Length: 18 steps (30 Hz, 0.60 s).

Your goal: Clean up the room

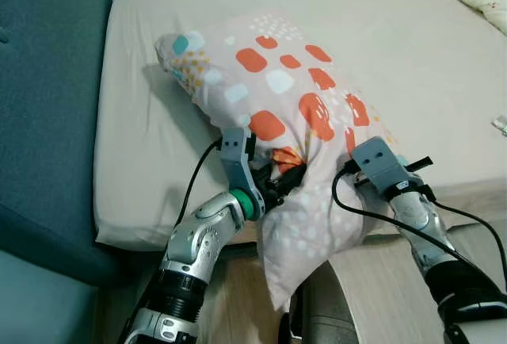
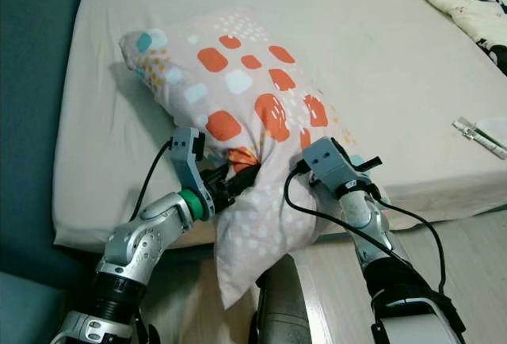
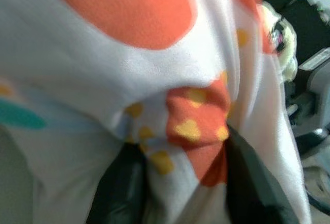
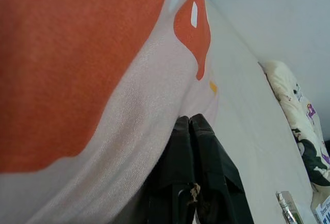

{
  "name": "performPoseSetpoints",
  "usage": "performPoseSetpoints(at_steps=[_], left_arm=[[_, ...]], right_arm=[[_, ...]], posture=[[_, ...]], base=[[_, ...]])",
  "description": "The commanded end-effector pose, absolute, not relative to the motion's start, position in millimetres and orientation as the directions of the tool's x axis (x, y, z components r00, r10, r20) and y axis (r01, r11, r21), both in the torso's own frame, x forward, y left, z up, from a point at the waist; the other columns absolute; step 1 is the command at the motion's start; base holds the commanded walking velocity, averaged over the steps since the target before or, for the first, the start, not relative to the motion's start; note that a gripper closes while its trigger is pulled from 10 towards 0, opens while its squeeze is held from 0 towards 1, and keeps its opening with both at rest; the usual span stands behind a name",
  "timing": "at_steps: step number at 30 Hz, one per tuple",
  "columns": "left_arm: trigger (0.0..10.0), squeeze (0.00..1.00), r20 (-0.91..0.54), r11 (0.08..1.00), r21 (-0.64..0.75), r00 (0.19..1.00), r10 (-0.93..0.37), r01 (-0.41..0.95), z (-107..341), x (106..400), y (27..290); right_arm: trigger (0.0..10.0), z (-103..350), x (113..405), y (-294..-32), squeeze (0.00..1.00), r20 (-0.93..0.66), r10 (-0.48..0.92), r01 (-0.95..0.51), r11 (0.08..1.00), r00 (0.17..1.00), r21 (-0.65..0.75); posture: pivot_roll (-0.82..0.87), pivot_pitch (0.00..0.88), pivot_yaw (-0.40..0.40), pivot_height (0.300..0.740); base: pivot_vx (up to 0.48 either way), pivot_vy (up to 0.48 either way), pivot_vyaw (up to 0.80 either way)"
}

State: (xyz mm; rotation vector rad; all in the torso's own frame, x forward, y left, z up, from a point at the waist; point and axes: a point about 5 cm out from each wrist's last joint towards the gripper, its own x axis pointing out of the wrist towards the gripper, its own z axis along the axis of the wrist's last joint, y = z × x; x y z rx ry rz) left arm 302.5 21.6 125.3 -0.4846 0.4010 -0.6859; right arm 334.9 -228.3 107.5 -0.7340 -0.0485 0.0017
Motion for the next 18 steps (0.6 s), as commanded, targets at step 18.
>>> performPoseSetpoints(at_steps=[18], left_arm=[[0.0,0.0,-0.255,0.705,-0.589,0.736,-0.627,0.396,140,307,13]], right_arm=[[10.0,97,330,-231,0.0,0.012,0.004,0.006,0.72,1.0,-0.694]], posture=[[-0.05,0.027,-0.019,0.555]], base=[[0.0,0.0,0.0]])
